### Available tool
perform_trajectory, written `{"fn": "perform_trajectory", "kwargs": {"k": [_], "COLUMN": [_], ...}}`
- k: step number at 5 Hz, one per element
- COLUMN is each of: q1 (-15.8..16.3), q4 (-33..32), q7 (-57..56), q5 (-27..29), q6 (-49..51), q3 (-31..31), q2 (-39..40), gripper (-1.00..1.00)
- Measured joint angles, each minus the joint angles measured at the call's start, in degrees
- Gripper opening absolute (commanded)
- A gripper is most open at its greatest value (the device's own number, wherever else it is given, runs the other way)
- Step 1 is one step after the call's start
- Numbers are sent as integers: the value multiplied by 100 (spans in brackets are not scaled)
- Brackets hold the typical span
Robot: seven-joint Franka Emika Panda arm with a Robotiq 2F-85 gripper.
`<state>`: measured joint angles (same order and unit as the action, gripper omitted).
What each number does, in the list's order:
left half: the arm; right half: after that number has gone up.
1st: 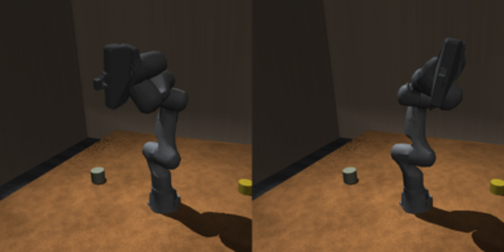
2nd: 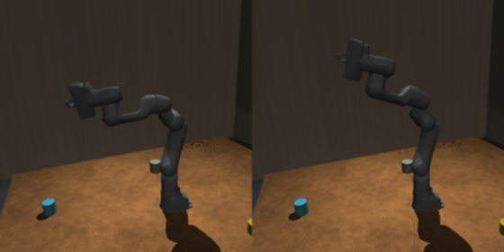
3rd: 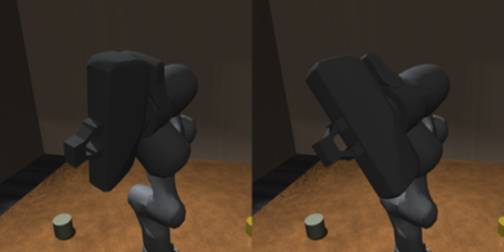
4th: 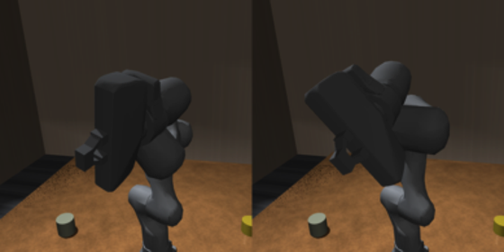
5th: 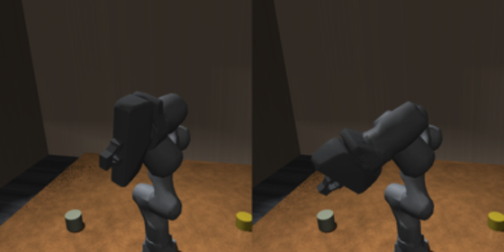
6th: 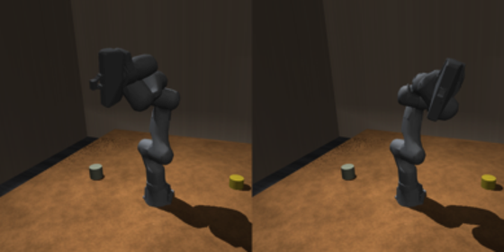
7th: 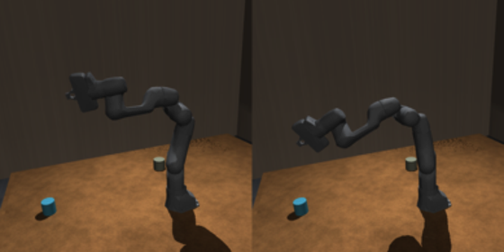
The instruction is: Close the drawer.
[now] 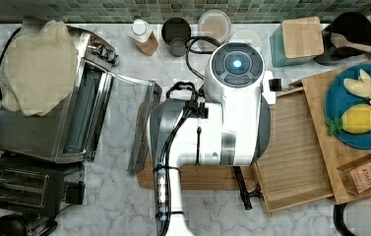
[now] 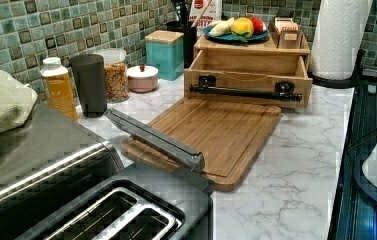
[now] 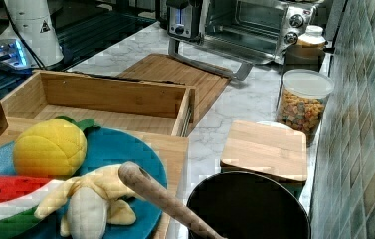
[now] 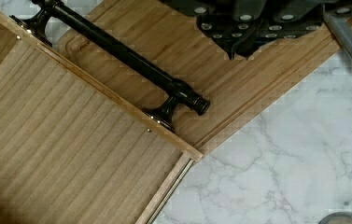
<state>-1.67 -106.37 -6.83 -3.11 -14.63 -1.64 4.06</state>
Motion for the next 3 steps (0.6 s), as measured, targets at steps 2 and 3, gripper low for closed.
{"fn": "perform_trajectory", "kwargs": {"k": [2, 3], "q1": [-7, 18], "q4": [-17, -84], "q7": [0, -9], "q5": [-41, -42], "q6": [0, -83], "q3": [2, 2], "q2": [33, 49], "gripper": [-100, -100]}}
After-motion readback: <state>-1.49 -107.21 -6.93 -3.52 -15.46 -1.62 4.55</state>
